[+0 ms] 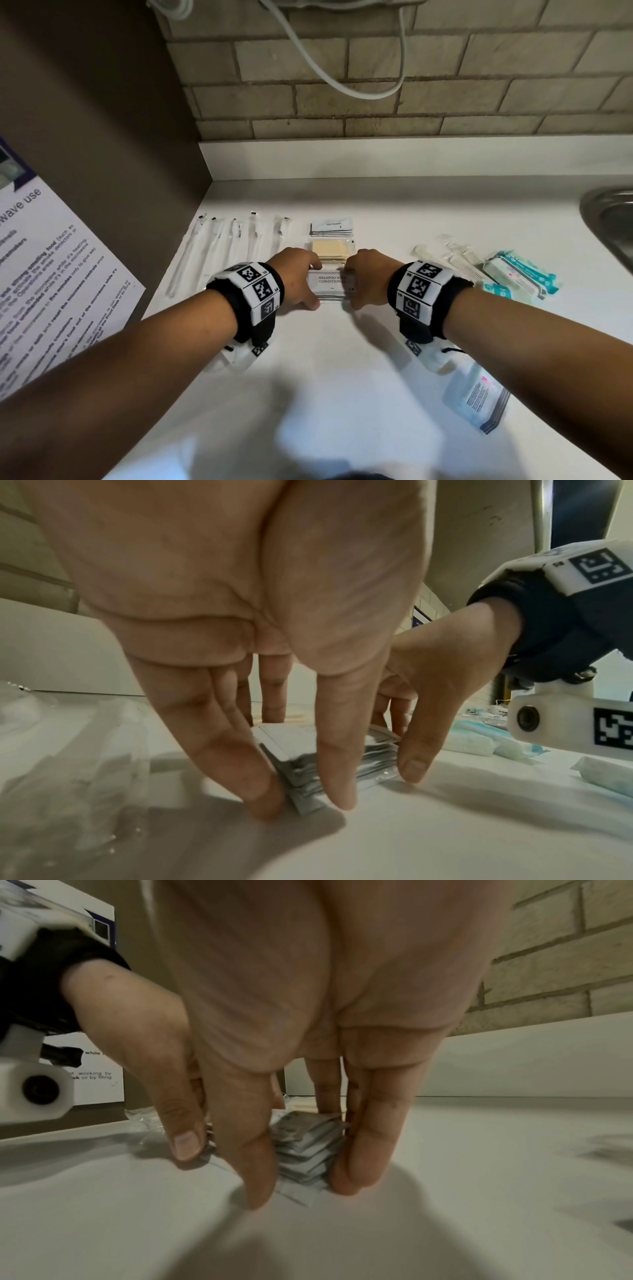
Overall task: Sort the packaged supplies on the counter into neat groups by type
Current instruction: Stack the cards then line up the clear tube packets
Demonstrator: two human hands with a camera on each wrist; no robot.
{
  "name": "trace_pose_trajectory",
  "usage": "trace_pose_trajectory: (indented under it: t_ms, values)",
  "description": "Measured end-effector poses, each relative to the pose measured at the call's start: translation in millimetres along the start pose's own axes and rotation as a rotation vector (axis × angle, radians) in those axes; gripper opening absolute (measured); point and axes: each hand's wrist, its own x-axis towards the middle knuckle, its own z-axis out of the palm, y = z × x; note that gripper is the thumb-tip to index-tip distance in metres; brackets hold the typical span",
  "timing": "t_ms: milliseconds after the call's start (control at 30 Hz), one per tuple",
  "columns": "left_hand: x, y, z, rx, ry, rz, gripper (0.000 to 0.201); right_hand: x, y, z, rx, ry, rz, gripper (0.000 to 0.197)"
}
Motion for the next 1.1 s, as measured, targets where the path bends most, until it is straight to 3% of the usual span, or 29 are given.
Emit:
trace_pose_trajectory:
  t_ms: [167, 367, 467, 600, 767, 900, 1000, 1100]
  values:
    - [-6, 2, -2, 0.022, 0.011, -0.002, 0.079, -8, 3, -1, 0.033, 0.025, 0.002, 0.047]
    - [-17, 19, -18, 0.187, 0.062, 0.010, 0.081, -33, 25, -12, 0.165, 0.135, -0.002, 0.072]
    - [-15, 44, -34, 0.242, 0.082, 0.045, 0.077, -45, 50, -25, 0.180, 0.149, 0.048, 0.062]
    - [-2, 92, -38, 0.129, 0.107, 0.192, 0.061, -65, 100, -41, 0.138, 0.171, 0.186, 0.041]
    - [34, 155, -11, 0.087, 0.046, 0.316, 0.050, -81, 161, -50, 0.073, 0.131, 0.374, 0.046]
    - [74, 187, 14, 0.077, 0.004, 0.271, 0.043, -79, 188, -47, 0.078, 0.108, 0.435, 0.060]
    - [96, 193, 25, 0.168, -0.072, 0.204, 0.052, -68, 198, -39, 0.100, 0.066, 0.463, 0.071]
    - [105, 197, 30, 0.287, -0.123, 0.160, 0.052, -60, 206, -33, 0.106, 0.022, 0.471, 0.065]
